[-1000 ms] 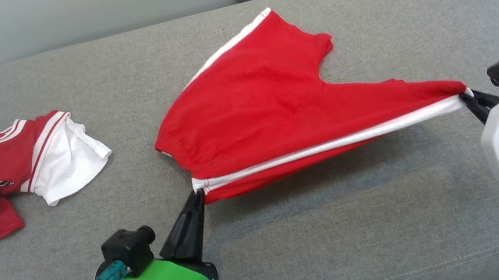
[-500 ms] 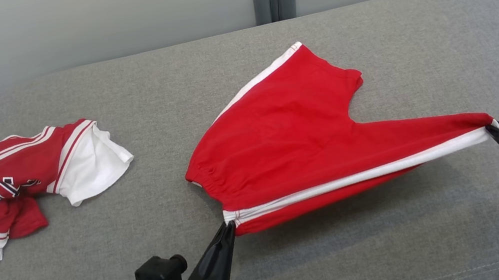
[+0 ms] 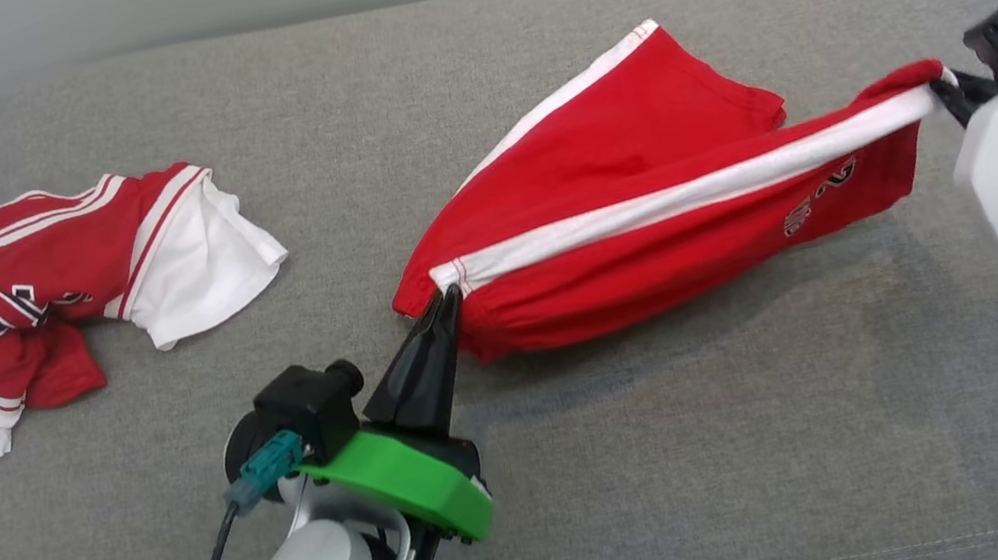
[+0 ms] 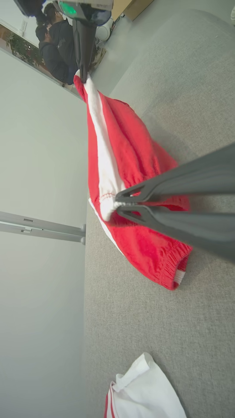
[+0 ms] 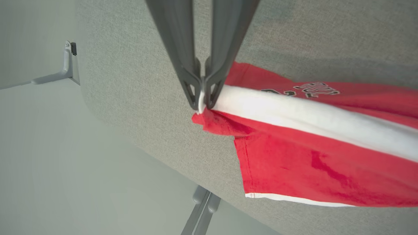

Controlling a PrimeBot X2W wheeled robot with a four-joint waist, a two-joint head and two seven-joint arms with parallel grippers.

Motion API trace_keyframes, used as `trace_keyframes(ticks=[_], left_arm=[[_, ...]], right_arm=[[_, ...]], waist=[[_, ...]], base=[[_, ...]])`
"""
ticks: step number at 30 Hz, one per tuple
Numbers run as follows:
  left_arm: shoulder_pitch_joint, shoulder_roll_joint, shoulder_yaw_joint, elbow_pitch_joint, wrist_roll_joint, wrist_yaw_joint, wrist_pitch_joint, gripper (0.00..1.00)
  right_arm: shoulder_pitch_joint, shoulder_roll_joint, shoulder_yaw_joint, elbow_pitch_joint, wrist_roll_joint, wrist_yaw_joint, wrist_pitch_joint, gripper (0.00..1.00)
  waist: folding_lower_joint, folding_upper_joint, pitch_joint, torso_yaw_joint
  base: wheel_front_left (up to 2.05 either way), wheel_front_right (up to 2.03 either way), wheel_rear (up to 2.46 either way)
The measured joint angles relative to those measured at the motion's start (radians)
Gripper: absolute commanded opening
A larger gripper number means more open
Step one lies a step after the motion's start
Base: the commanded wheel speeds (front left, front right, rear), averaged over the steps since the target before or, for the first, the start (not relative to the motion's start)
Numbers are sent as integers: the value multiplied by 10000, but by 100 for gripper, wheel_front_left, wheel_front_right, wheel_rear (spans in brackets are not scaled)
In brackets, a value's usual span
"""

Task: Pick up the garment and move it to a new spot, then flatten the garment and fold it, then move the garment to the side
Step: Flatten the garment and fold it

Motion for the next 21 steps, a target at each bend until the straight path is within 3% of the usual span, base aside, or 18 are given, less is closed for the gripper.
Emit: trace_keyframes(ticks=[9, 21], left_arm=[[-1450, -598, 50, 779, 186, -349, -180, 0], [-2795, -1383, 155, 1954, 253, -518, -339, 0]], right_arm=[[-3033, -675, 2050, 1634, 174, 0, -330, 0], [-6168, -226, 4318, 4334, 211, 0, -872, 0]], waist=[[0, 0, 999, 385], [1, 0, 2216, 1077]], base=[[0, 0, 0], [0, 0, 0]])
